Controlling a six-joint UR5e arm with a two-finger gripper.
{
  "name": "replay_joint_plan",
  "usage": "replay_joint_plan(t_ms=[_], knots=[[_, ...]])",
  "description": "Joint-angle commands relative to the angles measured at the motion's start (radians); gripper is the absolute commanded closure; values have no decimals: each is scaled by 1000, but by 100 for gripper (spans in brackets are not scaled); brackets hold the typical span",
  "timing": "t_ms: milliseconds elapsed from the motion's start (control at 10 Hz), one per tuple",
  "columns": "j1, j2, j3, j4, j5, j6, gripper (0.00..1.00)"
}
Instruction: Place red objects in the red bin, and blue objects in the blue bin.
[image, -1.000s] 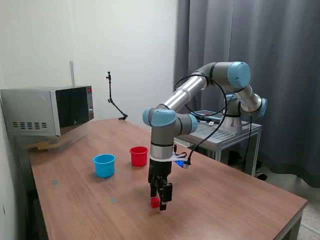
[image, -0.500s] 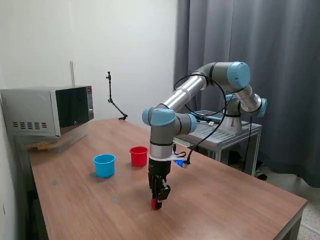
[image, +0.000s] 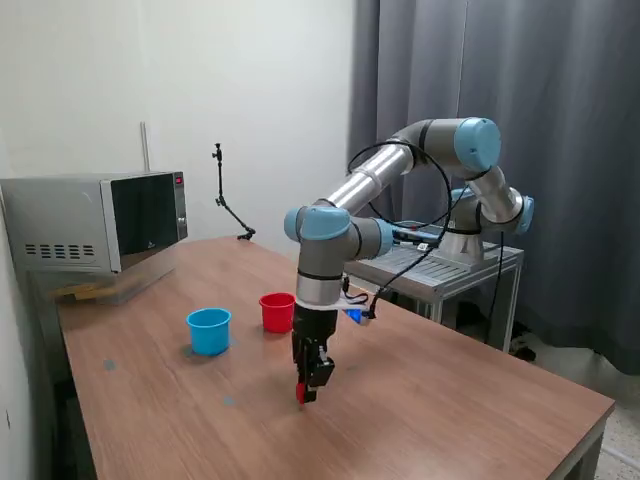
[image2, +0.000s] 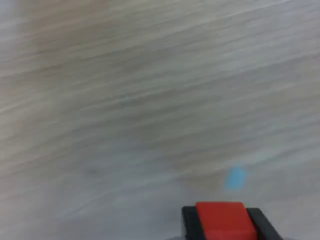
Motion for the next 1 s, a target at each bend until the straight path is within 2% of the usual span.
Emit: replay_joint_plan(t_ms=[0, 100, 300, 500, 700, 900], knots=[[-64, -135, 96, 0, -36, -1, 100], [-99, -188, 158, 0, -38, -1, 100], [-169, -265, 264, 0, -66, -1, 100], [-229, -329, 362, 0, -70, 7, 100], [-294, -387, 445, 0, -70, 8, 100], [-312, -404, 473, 0, -72, 8, 100]])
